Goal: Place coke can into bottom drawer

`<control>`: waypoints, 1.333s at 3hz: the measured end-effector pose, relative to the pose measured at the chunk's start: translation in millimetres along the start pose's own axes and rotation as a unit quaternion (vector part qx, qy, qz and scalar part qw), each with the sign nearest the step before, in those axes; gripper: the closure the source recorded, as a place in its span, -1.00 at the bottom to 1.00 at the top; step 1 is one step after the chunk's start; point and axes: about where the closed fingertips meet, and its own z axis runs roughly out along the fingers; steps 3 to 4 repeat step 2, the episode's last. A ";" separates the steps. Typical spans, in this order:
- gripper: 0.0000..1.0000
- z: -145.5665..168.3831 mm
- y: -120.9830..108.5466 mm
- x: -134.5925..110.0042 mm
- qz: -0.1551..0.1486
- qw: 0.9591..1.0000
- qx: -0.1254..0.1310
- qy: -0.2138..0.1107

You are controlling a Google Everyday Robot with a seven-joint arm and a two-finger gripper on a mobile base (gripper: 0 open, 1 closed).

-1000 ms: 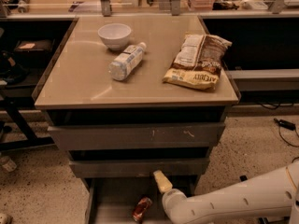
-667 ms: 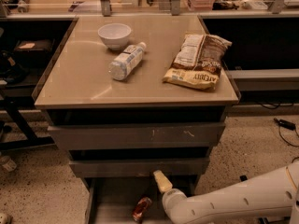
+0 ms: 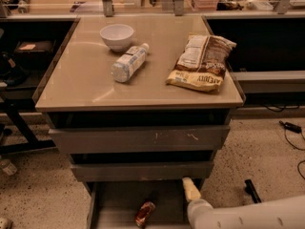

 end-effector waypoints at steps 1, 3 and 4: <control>-1.00 -76.8 -46.6 -54.1 0.113 0.989 0.006 -0.096; -1.00 -108.9 -79.9 -63.2 0.135 0.983 0.025 -0.122; -1.00 -108.9 -79.9 -63.2 0.135 0.983 0.025 -0.122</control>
Offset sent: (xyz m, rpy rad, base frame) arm -0.0578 -0.0639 0.0327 -0.0255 -0.0030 -0.2678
